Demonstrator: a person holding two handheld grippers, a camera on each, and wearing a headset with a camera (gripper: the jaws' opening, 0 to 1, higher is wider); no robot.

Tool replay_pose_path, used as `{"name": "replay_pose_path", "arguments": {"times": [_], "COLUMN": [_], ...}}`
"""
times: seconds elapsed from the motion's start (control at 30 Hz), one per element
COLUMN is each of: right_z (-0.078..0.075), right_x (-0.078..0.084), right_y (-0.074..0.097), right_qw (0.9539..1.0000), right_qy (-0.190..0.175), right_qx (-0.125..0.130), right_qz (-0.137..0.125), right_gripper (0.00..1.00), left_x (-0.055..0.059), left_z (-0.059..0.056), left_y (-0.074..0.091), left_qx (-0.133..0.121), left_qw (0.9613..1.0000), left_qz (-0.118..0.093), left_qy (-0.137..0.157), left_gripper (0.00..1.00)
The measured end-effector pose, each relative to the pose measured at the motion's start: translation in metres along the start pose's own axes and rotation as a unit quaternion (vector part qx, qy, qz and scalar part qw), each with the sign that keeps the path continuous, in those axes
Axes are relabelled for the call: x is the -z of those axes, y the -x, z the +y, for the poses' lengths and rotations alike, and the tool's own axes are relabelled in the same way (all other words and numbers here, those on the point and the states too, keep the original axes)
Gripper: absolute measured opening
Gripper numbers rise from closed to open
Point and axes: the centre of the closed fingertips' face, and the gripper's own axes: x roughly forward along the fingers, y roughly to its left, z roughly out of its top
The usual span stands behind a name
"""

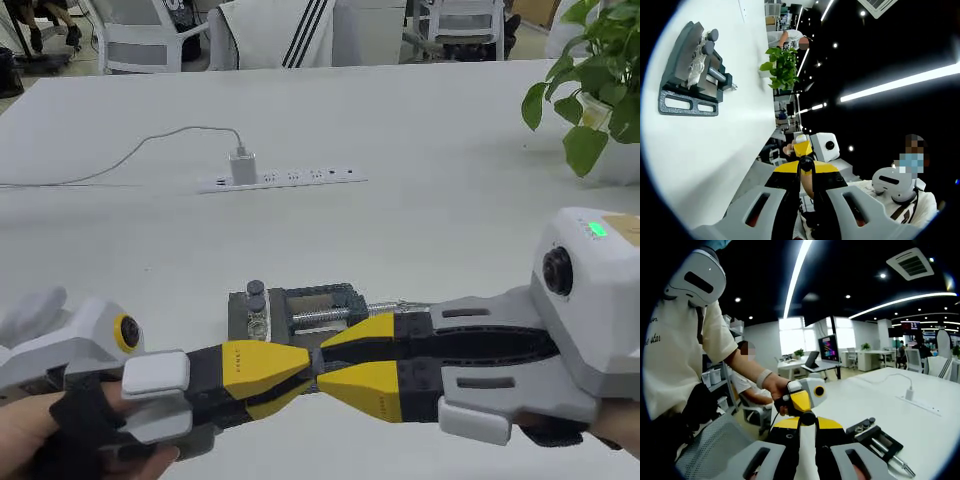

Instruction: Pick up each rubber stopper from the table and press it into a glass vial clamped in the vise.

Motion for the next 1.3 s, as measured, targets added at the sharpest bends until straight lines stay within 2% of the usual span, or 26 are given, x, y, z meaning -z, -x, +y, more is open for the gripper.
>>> {"name": "replay_pose_path", "arguments": {"times": [0.17, 0.37, 0.53, 0.6, 0.7, 0.77, 0.9, 0.97, 1.03, 1.17, 1.2, 1.3], "right_z": [0.003, 0.004, 0.005, 0.005, 0.004, 0.001, -0.001, -0.001, -0.002, -0.003, -0.003, -0.004], "right_x": [0.003, 0.004, 0.007, 0.008, 0.008, 0.011, 0.015, 0.016, 0.018, 0.021, 0.021, 0.023], "right_y": [-0.001, -0.001, -0.001, -0.001, 0.000, 0.001, 0.002, 0.002, 0.003, 0.004, 0.005, 0.005], "right_qw": [0.9999, 0.9999, 0.9998, 0.9998, 0.9998, 0.9998, 0.9997, 0.9997, 0.9996, 0.9995, 0.9995, 0.9994], "right_qy": [0.005, 0.003, 0.003, 0.001, -0.001, 0.000, -0.004, -0.005, -0.004, -0.007, -0.007, -0.008], "right_qx": [-0.007, -0.010, -0.013, -0.015, -0.013, -0.008, -0.006, -0.006, -0.003, -0.001, -0.001, 0.001], "right_qz": [0.006, 0.008, 0.014, 0.014, 0.013, 0.018, 0.023, 0.025, 0.027, 0.030, 0.031, 0.034], "right_gripper": [0.05, 0.05, 0.05, 0.05, 0.05, 0.05, 0.05, 0.05, 0.05, 0.05, 0.05, 0.05], "left_x": [0.005, 0.004, 0.005, 0.005, 0.004, 0.008, 0.016, 0.015, 0.010, 0.005, 0.004, -0.002], "left_z": [0.000, 0.002, 0.002, 0.003, 0.007, 0.005, 0.013, 0.015, 0.021, 0.032, 0.033, 0.039], "left_y": [0.000, 0.001, 0.002, 0.002, 0.003, 0.002, 0.002, 0.002, 0.004, 0.010, 0.010, 0.015], "left_qx": [-0.004, -0.007, -0.017, -0.020, -0.027, -0.026, -0.048, -0.058, -0.076, -0.116, -0.117, -0.138], "left_qw": [0.9999, 0.9996, 0.9979, 0.9974, 0.9959, 0.9955, 0.9879, 0.9859, 0.9802, 0.9689, 0.9685, 0.9628], "left_qz": [0.007, 0.010, 0.015, 0.018, 0.019, 0.027, 0.052, 0.048, 0.040, 0.043, 0.040, 0.032], "left_qy": [-0.007, -0.026, -0.061, -0.066, -0.084, -0.087, -0.138, -0.150, -0.178, -0.215, -0.216, -0.230], "left_gripper": [0.05, 0.05, 0.06, 0.07, 0.15, 0.25, 0.41, 0.50, 0.61, 0.79, 0.83, 0.91]}}
